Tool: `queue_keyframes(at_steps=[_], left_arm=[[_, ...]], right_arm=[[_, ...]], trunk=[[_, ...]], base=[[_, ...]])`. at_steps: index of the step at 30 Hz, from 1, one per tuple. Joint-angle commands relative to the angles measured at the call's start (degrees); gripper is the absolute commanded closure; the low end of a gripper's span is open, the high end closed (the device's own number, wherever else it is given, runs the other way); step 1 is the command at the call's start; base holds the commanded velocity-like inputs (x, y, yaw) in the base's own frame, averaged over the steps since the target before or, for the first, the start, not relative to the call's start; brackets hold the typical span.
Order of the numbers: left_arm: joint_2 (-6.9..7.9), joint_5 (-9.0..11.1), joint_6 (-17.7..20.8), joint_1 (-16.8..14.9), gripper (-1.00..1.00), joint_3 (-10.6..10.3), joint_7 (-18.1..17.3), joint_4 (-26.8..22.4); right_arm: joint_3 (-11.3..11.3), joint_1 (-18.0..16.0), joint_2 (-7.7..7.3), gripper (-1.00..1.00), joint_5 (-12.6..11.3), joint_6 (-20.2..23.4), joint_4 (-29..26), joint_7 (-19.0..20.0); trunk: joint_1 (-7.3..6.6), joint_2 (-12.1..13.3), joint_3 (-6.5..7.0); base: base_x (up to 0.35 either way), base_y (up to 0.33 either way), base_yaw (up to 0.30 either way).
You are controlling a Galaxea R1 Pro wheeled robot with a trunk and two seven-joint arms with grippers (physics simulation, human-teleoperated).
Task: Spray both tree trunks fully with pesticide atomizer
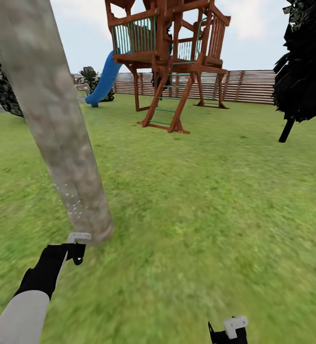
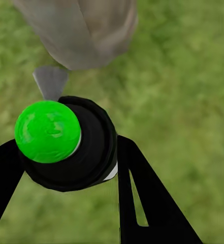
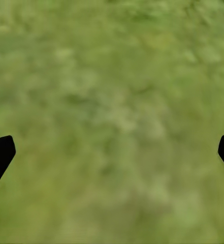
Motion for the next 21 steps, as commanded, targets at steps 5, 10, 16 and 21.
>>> queue_keyframes(at_steps=[5,10,16,21], left_arm=[[0.00,0.0,0.0,0.0,1.00,0.0,0.0,0.0],[0.00,0.0,0.0,0.0,1.00,0.0,0.0,0.0],[0.00,-0.1,0.0,0.0,1.00,0.1,0.0,0.0],[0.00,-0.1,0.0,0.0,1.00,0.1,0.0,0.0]], right_arm=[[0.0,0.0,0.00,-1.00,0.0,0.0,0.0,0.0],[0.0,0.0,0.00,-1.00,0.0,0.0,0.0,0.0],[0.0,0.0,0.09,-1.00,0.0,0.0,0.0,0.0],[0.0,0.0,0.09,-1.00,0.0,0.0,0.0,0.0]], trunk=[[0.00,0.0,0.00],[0.00,0.0,0.00],[0.00,0.0,0.00],[0.00,0.0,0.00]], base=[[0.185,-0.231,0.030],[0.181,-0.231,0.000],[0.177,-0.232,0.152],[0.116,-0.257,0.276]])
